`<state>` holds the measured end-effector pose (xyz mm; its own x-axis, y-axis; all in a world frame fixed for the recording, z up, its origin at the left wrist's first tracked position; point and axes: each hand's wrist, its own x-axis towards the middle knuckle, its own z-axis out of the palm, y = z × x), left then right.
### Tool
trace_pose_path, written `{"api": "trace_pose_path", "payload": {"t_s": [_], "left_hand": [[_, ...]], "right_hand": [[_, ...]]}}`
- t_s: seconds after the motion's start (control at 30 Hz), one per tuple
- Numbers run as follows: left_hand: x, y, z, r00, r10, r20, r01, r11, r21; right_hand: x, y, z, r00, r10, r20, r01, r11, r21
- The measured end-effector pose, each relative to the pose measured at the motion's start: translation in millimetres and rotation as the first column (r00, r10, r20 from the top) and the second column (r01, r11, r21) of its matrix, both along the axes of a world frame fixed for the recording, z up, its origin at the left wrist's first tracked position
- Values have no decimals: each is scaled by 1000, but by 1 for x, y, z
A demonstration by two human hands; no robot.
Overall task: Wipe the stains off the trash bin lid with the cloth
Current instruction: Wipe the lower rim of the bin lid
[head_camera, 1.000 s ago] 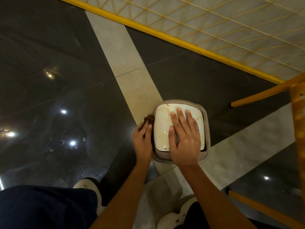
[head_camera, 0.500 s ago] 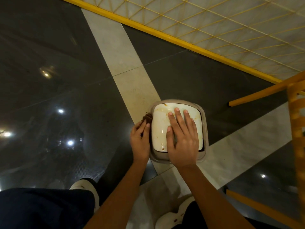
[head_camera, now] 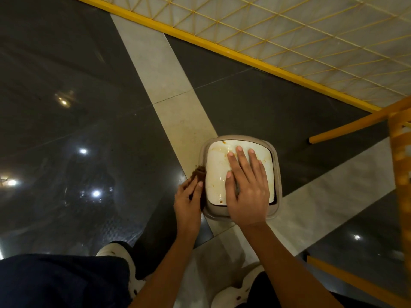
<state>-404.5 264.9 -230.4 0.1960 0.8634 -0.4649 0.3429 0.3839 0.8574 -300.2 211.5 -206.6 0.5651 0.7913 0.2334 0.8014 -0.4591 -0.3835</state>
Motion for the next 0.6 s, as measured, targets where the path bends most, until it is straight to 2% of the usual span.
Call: {"api": "trace_pose_path", "payload": {"t_s": [0.13,0.23,0.33,0.6], "left_hand": [[-20,-3,7,989,147,18,-144,984,-104],[-15,-3,24,965,239,109,-218,960,-179],[-1,-15,35,978,180,106,-157,968,-193],[23,6,17,988,128,87,-122,990,-67]], "right_hand": [[-1,0,2,1000,2,-11,-2,1000,2],[-1,0,1,1000,-2,-2,2,1000,13],[-1,0,1,1000,-5,-2,5,1000,29],[-1,0,-1,1000,1,6,-1,1000,24]]}}
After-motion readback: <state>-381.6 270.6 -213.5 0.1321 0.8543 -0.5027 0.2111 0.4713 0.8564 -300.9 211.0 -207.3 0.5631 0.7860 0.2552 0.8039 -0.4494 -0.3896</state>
